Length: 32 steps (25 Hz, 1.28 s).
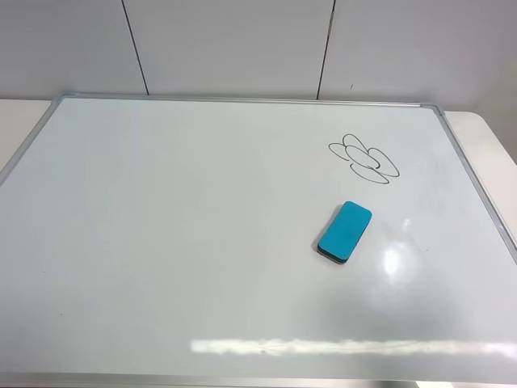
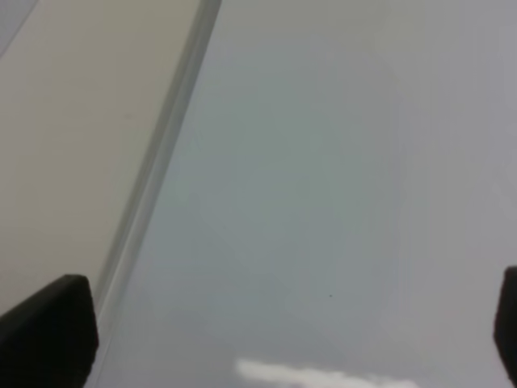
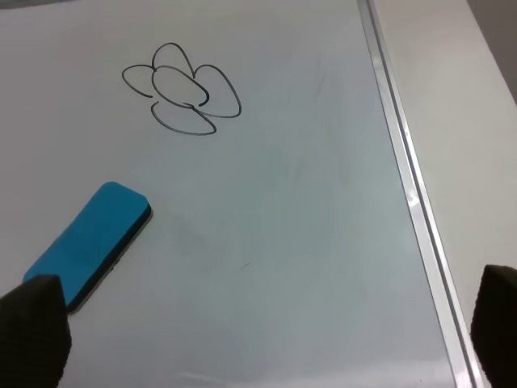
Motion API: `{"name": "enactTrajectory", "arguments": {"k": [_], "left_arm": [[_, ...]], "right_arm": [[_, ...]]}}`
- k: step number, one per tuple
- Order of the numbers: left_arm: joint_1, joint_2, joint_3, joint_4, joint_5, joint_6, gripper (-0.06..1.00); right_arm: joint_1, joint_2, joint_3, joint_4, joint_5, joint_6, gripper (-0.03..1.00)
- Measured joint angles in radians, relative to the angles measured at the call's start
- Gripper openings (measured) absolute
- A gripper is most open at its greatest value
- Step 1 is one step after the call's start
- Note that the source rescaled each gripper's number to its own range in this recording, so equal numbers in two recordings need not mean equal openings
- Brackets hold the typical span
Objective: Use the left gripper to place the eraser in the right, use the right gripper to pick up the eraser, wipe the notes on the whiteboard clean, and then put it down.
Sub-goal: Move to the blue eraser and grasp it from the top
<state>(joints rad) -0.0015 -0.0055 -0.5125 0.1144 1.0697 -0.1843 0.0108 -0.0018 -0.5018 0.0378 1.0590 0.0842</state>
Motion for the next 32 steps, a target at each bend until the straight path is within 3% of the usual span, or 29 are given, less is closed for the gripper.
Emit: {"name": "enactTrajectory", "arguments": {"k": [7,12,18,24,32], "left_arm": [[0.000,0.000,0.000,0.000,0.000,0.000,1.00],[0.000,0.000,0.000,0.000,0.000,0.000,1.00],[0.000,0.000,0.000,0.000,0.000,0.000,1.00],[0.000,0.000,0.000,0.000,0.000,0.000,1.00],[0.000,0.000,0.000,0.000,-0.001,-0.001,1.00]], "right_arm": [[0.000,0.080,-0.011,0.000,0.018,0.059,1.00],[0.000,0.363,-0.067,0.005,0.081,0.165,1.00],[0.000,0.693,-0.159,0.076,0.089,0.326,1.00],[0.000,0.916,-0.195,0.087,-0.045,0.473,1.00],[0.000,1.045,-0.195,0.116,-0.240,0.565,1.00]]}}
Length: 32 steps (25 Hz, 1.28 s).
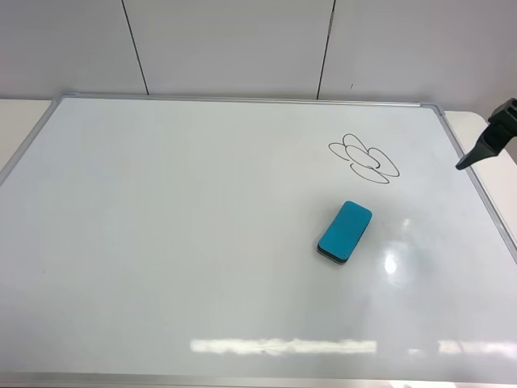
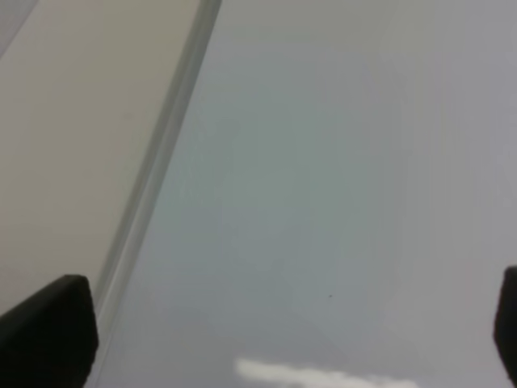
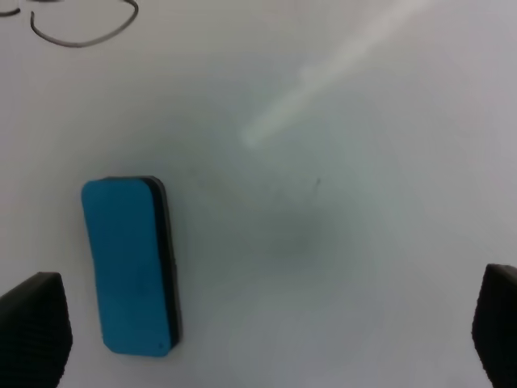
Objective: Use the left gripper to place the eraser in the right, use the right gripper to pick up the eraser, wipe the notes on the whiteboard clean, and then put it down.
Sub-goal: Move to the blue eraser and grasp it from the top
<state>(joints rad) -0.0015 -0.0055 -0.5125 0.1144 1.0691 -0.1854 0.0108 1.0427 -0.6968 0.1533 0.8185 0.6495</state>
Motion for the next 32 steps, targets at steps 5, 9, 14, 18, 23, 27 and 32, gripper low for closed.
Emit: {"name": "enactTrajectory", "arguments": {"k": [5,9,14,18,23,27,32], "left_arm": [[0.000,0.000,0.000,0.000,0.000,0.000,1.00],[0.000,0.000,0.000,0.000,0.000,0.000,1.00],[0.000,0.000,0.000,0.000,0.000,0.001,1.00],[0.000,0.000,0.000,0.000,-0.001,0.001,1.00],[0.000,0.000,0.000,0.000,-0.001,0.001,1.00],[0.000,0.000,0.000,0.000,-0.001,0.001,1.00],[0.000,0.000,0.000,0.000,-0.001,0.001,1.00]], "right_arm": [[0.006,0.080,-0.001,0.016,-0.031,0.107,1.00],[0.074,0.136,-0.001,-0.027,-0.035,0.225,1.00],[0.238,0.197,-0.027,-0.153,-0.028,0.467,1.00],[0.373,0.260,-0.117,-0.279,0.057,0.672,1.00],[0.499,0.375,-0.251,-0.345,0.170,0.793,1.00],[0.527,0.482,-0.325,-0.344,0.177,0.783,1.00],[0.531,0.603,-0.351,-0.307,0.083,0.704,1.00]]}}
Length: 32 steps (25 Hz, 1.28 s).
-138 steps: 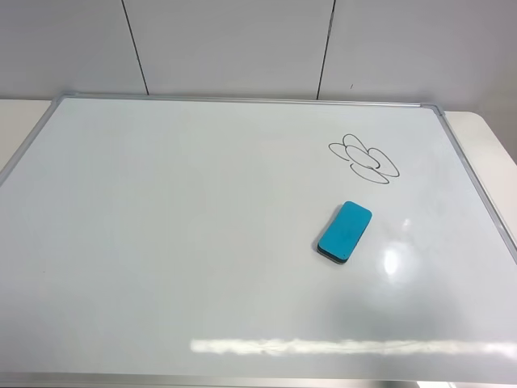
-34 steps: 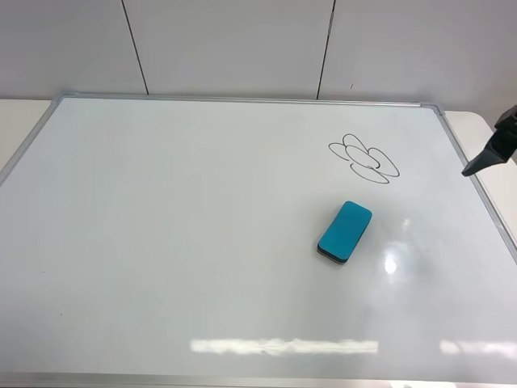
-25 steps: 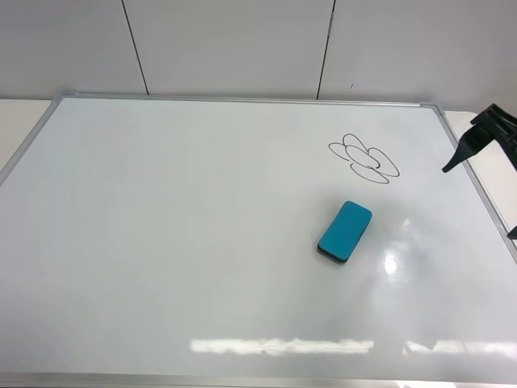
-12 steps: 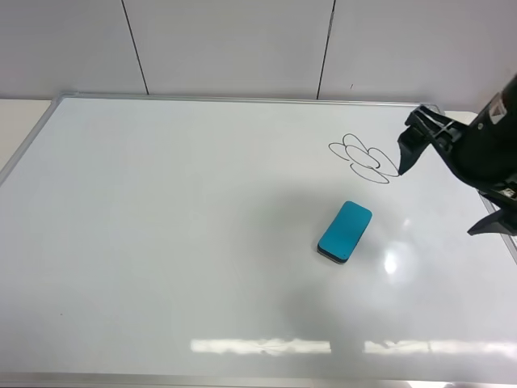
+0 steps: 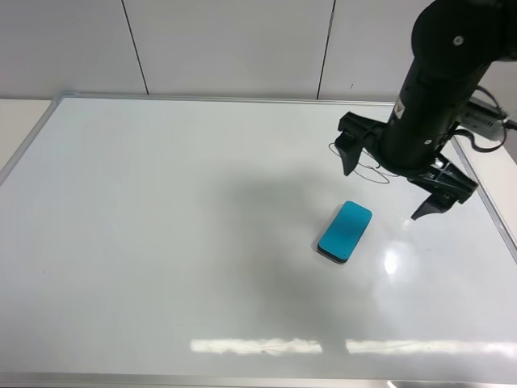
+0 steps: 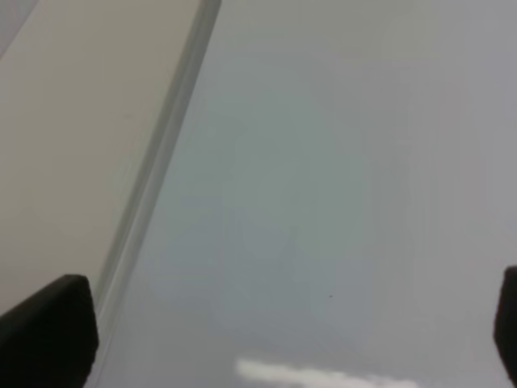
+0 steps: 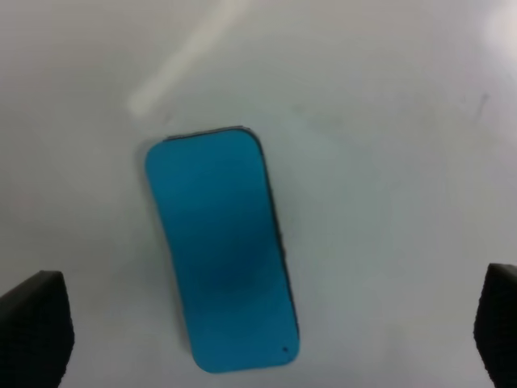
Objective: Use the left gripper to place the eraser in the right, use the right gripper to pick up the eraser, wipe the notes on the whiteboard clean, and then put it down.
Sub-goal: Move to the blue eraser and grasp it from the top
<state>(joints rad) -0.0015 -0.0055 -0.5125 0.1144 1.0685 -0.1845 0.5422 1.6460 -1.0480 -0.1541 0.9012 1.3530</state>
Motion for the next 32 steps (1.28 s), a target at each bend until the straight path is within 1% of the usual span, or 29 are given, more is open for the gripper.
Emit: {"name": "enactTrajectory", "arguments": {"k": [3,6,8,12,14,17,20,23,28,32], "left_arm": [[0.000,0.000,0.000,0.000,0.000,0.001,1.00],[0.000,0.000,0.000,0.000,-0.001,0.001,1.00],[0.000,0.000,0.000,0.000,-0.001,0.001,1.00],[0.000,0.000,0.000,0.000,-0.002,0.001,1.00],[0.000,0.000,0.000,0.000,-0.002,0.001,1.00],[0.000,0.000,0.000,0.000,-0.002,0.001,1.00],[0.000,0.000,0.000,0.000,-0.003,0.001,1.00],[0.000,0.000,0.000,0.000,-0.003,0.001,1.00],[0.000,0.000,0.000,0.000,-0.003,0.001,1.00],[0.000,0.000,0.000,0.000,-0.003,0.001,1.00]], "right_arm": [[0.000,0.055,0.000,0.044,-0.058,-0.025,1.00],[0.000,0.099,0.000,0.082,-0.113,-0.074,1.00],[0.000,0.114,0.000,0.094,-0.130,-0.094,1.00],[0.002,0.123,0.000,0.094,-0.129,-0.103,1.00],[0.018,0.127,0.000,0.082,-0.113,-0.103,1.00],[0.053,0.127,0.000,0.048,-0.089,-0.095,1.00],[0.065,0.127,0.000,0.009,-0.088,-0.093,1.00],[0.075,0.127,0.000,-0.026,-0.061,-0.093,1.00],[0.078,0.127,0.000,-0.010,-0.056,-0.090,1.00],[0.078,0.127,0.000,-0.010,-0.091,-0.087,1.00]]}}
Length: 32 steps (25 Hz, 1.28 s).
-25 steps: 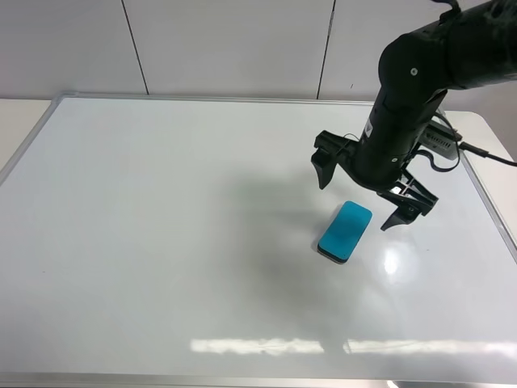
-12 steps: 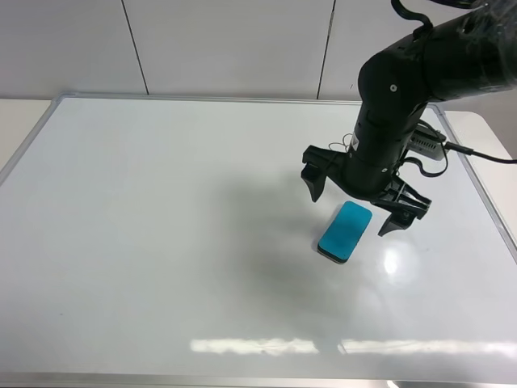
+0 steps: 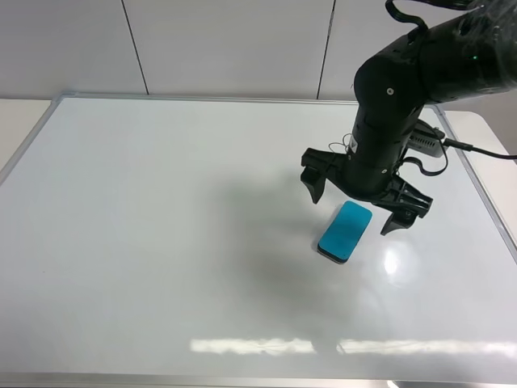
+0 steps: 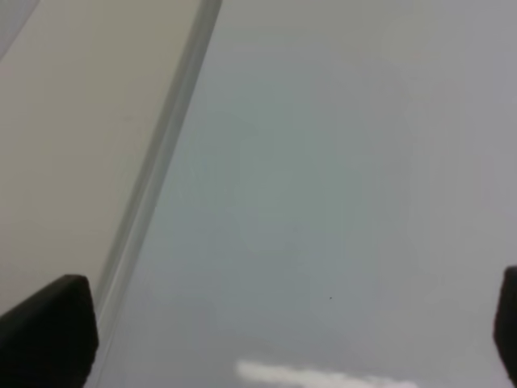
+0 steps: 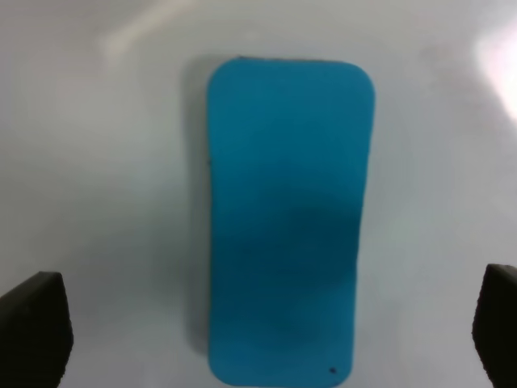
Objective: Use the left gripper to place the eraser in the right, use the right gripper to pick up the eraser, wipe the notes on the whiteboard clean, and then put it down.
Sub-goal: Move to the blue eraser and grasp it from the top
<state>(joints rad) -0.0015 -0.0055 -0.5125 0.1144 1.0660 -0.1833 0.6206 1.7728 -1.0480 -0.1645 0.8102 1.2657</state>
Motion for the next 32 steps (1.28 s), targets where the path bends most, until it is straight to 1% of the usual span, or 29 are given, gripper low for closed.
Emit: {"name": "enactTrajectory", "arguments": {"k": [4,11,12,13,14,18,23,25,32], "left_arm": [[0.000,0.000,0.000,0.000,0.000,0.000,1.00],[0.000,0.000,0.000,0.000,0.000,0.000,1.00],[0.000,0.000,0.000,0.000,0.000,0.000,1.00],[0.000,0.000,0.000,0.000,0.000,0.000,1.00],[0.000,0.000,0.000,0.000,0.000,0.000,1.00],[0.000,0.000,0.000,0.000,0.000,0.000,1.00],[0.000,0.000,0.000,0.000,0.000,0.000,1.00],[0.000,0.000,0.000,0.000,0.000,0.000,1.00],[0.000,0.000,0.000,0.000,0.000,0.000,1.00]], "right_arm": [[0.000,0.000,0.000,-0.015,-0.027,0.002,1.00],[0.007,0.000,0.017,-0.030,-0.037,0.003,1.00],[0.010,0.000,0.034,-0.029,-0.051,0.008,1.00],[0.013,0.000,0.087,-0.011,-0.100,0.015,1.00],[0.015,0.000,0.108,-0.003,-0.126,0.018,1.00],[0.023,0.000,0.150,0.003,-0.189,0.020,1.00],[0.023,0.000,0.152,-0.007,-0.208,0.041,1.00],[0.023,0.000,0.157,-0.022,-0.208,0.070,1.00],[0.023,0.017,0.158,-0.053,-0.204,0.100,1.00]]}}
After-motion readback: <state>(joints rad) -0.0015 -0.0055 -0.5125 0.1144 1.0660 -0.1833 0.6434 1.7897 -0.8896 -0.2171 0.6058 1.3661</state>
